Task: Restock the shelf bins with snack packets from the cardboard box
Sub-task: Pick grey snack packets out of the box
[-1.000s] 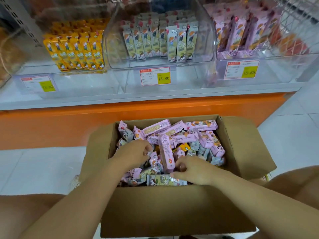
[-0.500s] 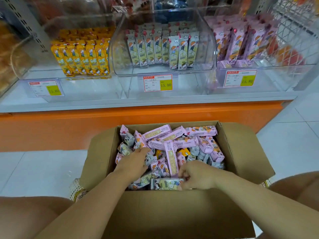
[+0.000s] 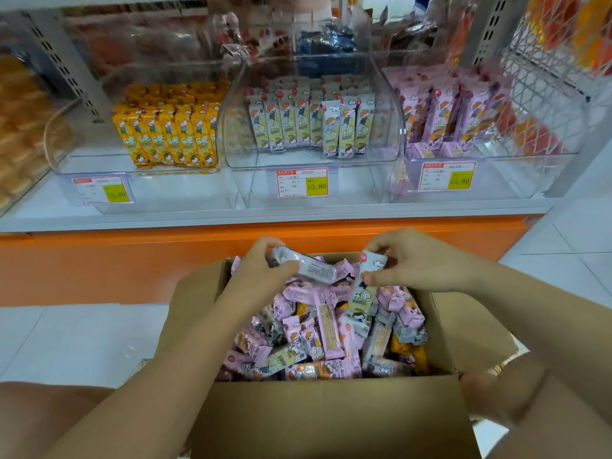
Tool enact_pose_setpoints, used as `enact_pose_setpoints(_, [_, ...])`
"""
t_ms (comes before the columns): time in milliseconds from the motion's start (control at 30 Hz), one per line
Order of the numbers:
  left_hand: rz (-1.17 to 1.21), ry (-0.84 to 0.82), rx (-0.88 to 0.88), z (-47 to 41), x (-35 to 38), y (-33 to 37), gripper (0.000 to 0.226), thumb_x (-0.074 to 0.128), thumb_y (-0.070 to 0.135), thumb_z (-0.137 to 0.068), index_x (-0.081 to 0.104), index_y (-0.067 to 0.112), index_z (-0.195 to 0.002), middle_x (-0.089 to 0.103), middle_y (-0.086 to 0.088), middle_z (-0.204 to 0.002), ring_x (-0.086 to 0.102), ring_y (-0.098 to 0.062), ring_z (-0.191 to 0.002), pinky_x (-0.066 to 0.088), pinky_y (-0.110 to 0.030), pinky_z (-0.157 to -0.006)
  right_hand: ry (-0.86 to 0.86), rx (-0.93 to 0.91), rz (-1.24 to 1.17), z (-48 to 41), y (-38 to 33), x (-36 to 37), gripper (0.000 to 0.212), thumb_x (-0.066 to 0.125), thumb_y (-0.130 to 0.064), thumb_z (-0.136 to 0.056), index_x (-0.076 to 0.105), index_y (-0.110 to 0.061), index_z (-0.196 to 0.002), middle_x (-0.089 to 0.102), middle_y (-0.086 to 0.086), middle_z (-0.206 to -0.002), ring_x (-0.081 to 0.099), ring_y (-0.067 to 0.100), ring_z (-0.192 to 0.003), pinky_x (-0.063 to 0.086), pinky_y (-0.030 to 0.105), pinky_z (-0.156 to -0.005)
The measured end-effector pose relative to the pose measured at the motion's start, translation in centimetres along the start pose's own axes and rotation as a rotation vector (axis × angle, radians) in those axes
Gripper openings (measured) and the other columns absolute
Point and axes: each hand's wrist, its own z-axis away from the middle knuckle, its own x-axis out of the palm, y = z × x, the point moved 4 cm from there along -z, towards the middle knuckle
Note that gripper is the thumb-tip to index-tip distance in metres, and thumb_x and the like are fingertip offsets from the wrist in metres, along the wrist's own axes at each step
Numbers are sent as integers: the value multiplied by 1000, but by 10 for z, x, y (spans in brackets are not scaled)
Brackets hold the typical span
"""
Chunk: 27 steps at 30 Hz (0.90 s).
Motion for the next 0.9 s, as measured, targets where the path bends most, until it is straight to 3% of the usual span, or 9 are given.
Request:
enact_pose_setpoints(67, [368,2,-114,3,-1,8,26,61,12,-91,50,12,-114,61,-7,-99,66,-18,-78,56,-28,-65,6,-10,-140,4,-1,-5,14,74,-25,-80,66,-21,-91,70,1,-88,65,31,-84,50,42,-79])
enact_pose_setpoints(100, [538,-23,-164,5,1,11,19,61,10,-90,51,10,-107,61,-9,-96,67,-19,-79,55,-26,-63,6,-13,-219,6,-2,-6,14,74,-24,-80,68,-19,-93,71,4,-92,66,30,-86,51,44,-83])
enact_pose_setpoints(200, [807,-130,-248,17,8,18,7,60,13,-88,55,10,-92,63,-11,-93,68,-19,-76,57,-24,-62,1,-5,-514,10,-4,0,20,68,-11,-84,67,-11,-105,68,10,-107,68,24,-94,55,30,-86])
enact_pose_setpoints(333, [775,-292,-259,32,19,26,29,64,26,-78,63,14,-105,64,-5,-100,65,-15,-74,57,-27,-62,17,3,-830,10,-7,7,28,61,0,-85,61,-17,-108,64,-2,-106,70,15,-88,58,29,-78])
enact_pose_setpoints(433, [655,-356,-210,37,22,28,45,64,33,-76,63,13,-117,67,-8,-105,65,-23,-94,57,-42,-82,28,-13,-934,11,-10,6,35,57,3,-86,59,-23,-109,61,-2,-115,70,13,-88,59,27,-73])
enact_pose_setpoints(500, [648,-376,-202,38,22,27,45,63,32,-76,63,11,-116,67,-10,-108,66,-27,-101,55,-46,-87,4,-37,-953,11,-11,4,37,55,3,-88,58,-15,-119,62,4,-122,69,18,-95,59,28,-74])
enact_pose_setpoints(600, [702,-393,-238,38,24,23,41,63,28,-78,64,10,-114,67,-13,-112,67,-29,-101,57,-47,-83,-35,-29,-993,10,-12,3,35,53,3,-89,58,-10,-121,66,3,-110,70,15,-88,59,31,-74])
enact_pose_setpoints(767, [728,-428,-300,37,32,21,48,63,26,-78,61,9,-123,61,-20,-124,63,-32,-107,56,-50,-81,-32,-30,-861,7,-9,2,26,59,-7,-88,59,-11,-114,68,6,-107,67,19,-90,56,24,-65])
enact_pose_setpoints(900, [687,-438,-310,32,36,19,45,62,27,-79,62,11,-121,65,-13,-113,65,-30,-104,56,-49,-82,45,-33,-703,0,-8,-1,25,64,-15,-84,59,-9,-108,71,6,-96,68,16,-78,51,19,-54])
